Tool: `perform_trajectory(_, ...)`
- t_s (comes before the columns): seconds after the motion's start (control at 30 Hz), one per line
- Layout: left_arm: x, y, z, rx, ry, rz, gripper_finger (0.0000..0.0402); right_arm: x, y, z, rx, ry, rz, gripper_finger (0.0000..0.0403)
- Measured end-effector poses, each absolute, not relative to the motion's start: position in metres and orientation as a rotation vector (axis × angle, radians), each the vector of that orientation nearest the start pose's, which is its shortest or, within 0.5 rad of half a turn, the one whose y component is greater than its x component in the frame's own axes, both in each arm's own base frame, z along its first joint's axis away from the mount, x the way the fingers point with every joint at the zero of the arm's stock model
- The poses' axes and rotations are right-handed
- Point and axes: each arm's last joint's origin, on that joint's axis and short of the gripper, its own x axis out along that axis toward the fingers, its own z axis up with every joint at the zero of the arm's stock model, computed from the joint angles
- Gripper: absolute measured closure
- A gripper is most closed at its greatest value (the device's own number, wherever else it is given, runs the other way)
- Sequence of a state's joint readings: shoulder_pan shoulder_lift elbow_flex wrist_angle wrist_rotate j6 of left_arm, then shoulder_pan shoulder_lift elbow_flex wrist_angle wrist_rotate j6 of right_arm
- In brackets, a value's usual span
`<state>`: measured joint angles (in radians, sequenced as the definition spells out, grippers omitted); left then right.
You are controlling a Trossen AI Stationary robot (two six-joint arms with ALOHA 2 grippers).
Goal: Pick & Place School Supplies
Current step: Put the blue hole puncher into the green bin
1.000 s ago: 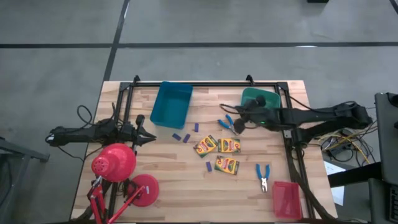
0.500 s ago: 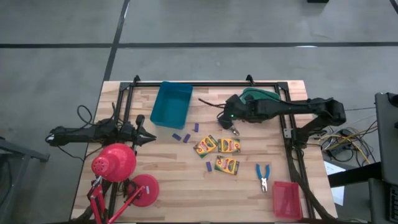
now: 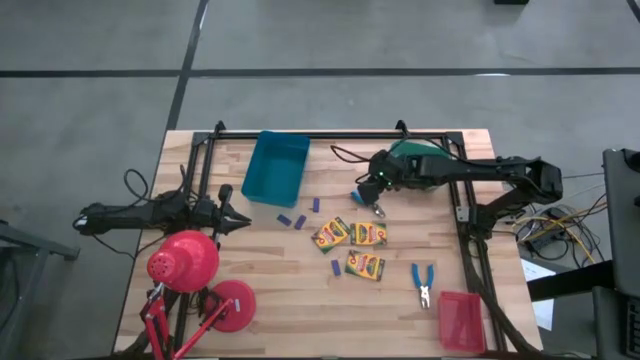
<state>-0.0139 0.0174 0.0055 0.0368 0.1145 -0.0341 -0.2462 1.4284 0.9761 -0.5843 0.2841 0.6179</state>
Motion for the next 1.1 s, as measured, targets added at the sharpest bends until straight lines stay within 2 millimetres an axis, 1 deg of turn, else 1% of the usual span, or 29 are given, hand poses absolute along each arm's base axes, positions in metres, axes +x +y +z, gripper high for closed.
perform_trajectory(0.13,0.098,-0.005,0.168,-0.033,-0.023,-0.129,0.0362,0.267,-0.077,0.224,0.489,0.873,-0.833,0.0217)
perform_trajectory(0.27,0.098,-0.005,0.168,-0.033,-0.022,-0.129,0.036,0.27,-0.08,0.215,0.483,0.904,-0.857,0.0212)
perform_trajectory(0.37,0.098,-0.005,0.168,-0.033,-0.022,-0.129,0.036,0.276,-0.082,0.207,0.449,0.947,-0.847,0.0211)
perform_trajectory(0.53,0.098,-0.005,0.168,-0.033,-0.022,-0.129,0.0362,0.286,-0.09,0.19,0.44,1.009,-0.876,0.0213)
perform_trajectory(0.8,0.098,-0.005,0.167,-0.033,-0.022,-0.128,0.0362,0.305,-0.097,0.173,0.434,1.072,-0.872,0.0223)
perform_trajectory(1.1,0.098,-0.005,0.167,-0.033,-0.022,-0.128,0.0362,0.309,-0.098,0.155,0.435,1.141,-0.882,0.0225)
